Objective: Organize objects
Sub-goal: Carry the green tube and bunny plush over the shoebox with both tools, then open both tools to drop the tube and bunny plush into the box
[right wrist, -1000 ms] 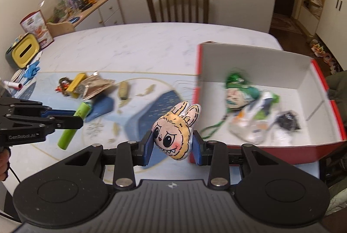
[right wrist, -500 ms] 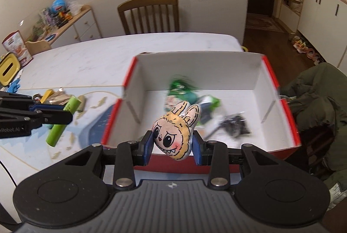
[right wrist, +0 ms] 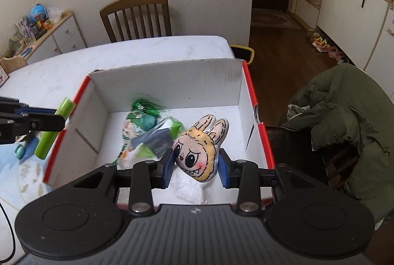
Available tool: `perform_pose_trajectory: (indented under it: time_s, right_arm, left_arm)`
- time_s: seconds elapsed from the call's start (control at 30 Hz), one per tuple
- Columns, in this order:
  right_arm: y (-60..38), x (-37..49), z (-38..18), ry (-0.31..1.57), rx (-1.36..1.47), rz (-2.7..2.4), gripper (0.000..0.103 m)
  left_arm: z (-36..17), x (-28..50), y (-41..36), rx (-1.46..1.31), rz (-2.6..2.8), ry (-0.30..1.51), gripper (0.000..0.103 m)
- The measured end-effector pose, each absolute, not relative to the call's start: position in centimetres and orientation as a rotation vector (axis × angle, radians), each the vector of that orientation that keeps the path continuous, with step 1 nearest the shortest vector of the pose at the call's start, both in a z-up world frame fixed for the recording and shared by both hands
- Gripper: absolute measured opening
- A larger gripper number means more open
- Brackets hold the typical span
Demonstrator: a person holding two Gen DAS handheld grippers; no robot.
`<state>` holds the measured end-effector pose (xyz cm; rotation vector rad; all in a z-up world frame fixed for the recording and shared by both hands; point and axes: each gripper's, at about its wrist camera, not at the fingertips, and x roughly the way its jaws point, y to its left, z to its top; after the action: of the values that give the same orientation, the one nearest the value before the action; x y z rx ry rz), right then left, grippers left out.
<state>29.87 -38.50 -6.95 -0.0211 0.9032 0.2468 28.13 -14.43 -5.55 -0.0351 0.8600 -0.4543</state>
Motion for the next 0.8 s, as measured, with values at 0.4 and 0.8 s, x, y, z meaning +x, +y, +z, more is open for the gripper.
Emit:
perform_pose_trajectory:
  time_s: [0.4,0.8]
  right_arm:
    - [-37.5,33.3,-11.1,0.995,-0.06,0.281,0.036]
    - [-37.4,34.7,-12.9,1.048,-0.071,0.313,0.036]
  left_arm:
    - [-8.4,34.6,-20.2,0.036,-0.471,0.925,0.014]
    - [-11.7,39.3,-25.4,0.122,-0.496,0.986,0.014]
